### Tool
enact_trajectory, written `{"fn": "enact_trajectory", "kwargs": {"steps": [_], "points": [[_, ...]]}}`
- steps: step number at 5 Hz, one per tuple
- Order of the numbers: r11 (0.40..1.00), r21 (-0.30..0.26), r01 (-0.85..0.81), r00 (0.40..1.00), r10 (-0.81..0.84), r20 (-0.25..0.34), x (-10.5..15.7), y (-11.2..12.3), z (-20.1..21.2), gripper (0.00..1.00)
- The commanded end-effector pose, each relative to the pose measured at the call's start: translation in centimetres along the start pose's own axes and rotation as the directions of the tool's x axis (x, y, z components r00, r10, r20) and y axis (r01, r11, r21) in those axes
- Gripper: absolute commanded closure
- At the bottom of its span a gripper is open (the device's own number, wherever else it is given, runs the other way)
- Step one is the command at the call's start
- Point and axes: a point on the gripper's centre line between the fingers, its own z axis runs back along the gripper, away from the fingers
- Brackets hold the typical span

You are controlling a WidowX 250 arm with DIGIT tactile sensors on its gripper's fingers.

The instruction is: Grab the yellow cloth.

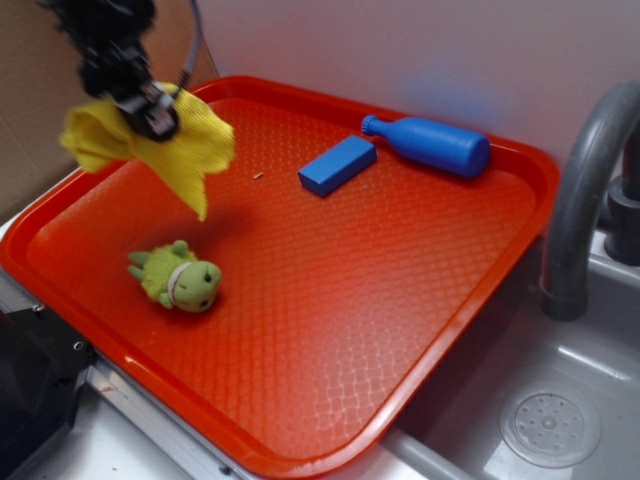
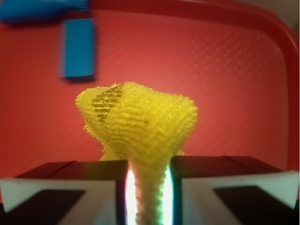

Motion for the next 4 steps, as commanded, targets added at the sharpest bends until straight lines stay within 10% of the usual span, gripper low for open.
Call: {"fn": "enact_trajectory", "kwargs": {"steps": [1,2,4], "points": [[0.987,0.039,-0.155,0.988,0.155,0.018,2.6,-4.1,10.8,1.00],[0.982,0.115,-0.147,0.989,0.143,0.040,4.0,-7.0,12.2,1.00],[0.988,0.082,-0.128,0.991,0.124,0.051,4.0,-7.2,10.9,1.00]]}}
